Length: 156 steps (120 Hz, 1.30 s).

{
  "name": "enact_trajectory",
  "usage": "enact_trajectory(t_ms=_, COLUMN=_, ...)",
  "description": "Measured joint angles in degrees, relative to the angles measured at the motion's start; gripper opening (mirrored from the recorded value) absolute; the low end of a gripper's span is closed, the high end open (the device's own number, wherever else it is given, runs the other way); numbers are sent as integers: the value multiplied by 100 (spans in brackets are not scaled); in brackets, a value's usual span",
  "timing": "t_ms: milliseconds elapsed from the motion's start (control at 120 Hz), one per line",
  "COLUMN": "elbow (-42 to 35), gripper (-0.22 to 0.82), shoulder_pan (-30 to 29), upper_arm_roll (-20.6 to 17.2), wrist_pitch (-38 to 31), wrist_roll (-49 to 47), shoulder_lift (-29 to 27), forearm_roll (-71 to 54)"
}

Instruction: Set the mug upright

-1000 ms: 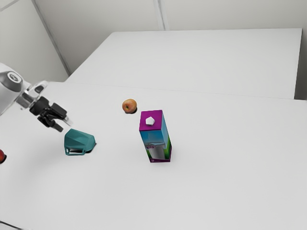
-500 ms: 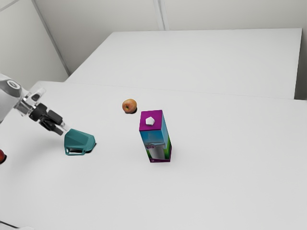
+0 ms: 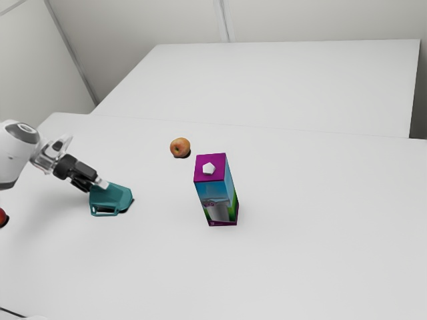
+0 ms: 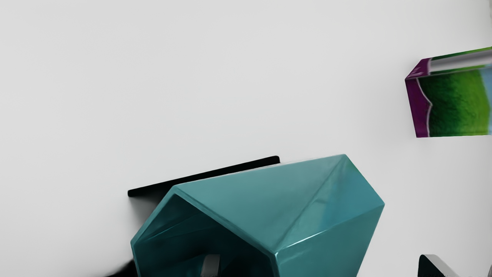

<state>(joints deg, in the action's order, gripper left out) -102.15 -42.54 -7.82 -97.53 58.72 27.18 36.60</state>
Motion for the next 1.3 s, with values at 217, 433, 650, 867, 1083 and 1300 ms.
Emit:
enact_trajectory(t_ms=217, elbow=1, gripper=16, shoulder_pan=0, upper_arm_roll=0, wrist_pitch=134, wrist_roll=109, shoulder_lift=29, forearm_roll=67)
enact_trajectory(t_ms=433, elbow=15, gripper=-3, shoulder_pan=43, upper_arm_roll=-11, wrist_pitch=203, wrist_roll=185, shoulder_lift=-27, forearm_roll=55)
enact_trajectory(t_ms=650, elbow=10, gripper=-9, shoulder_pan=56, upper_arm_roll=-11, wrist_pitch=242, wrist_roll=251, shoulder_lift=-112, forearm_roll=53)
enact_trajectory(t_ms=867, elbow=-41, gripper=-16, shoulder_pan=153, upper_arm_roll=-119, wrist_pitch=212, wrist_roll=281, shoulder_lift=-382, forearm_roll=-62)
enact_trajectory(t_ms=1083, elbow=-441, gripper=-18, shoulder_pan=659, upper_arm_roll=-226, wrist_pitch=-376, wrist_roll=229, shoulder_lift=-1036, forearm_roll=-661)
enact_trajectory(t_ms=1300, elbow=-915, gripper=-18, shoulder_pan=1156, upper_arm_roll=-334, wrist_pitch=-1137, wrist_roll=-167, shoulder_lift=-1541, forearm_roll=-1501)
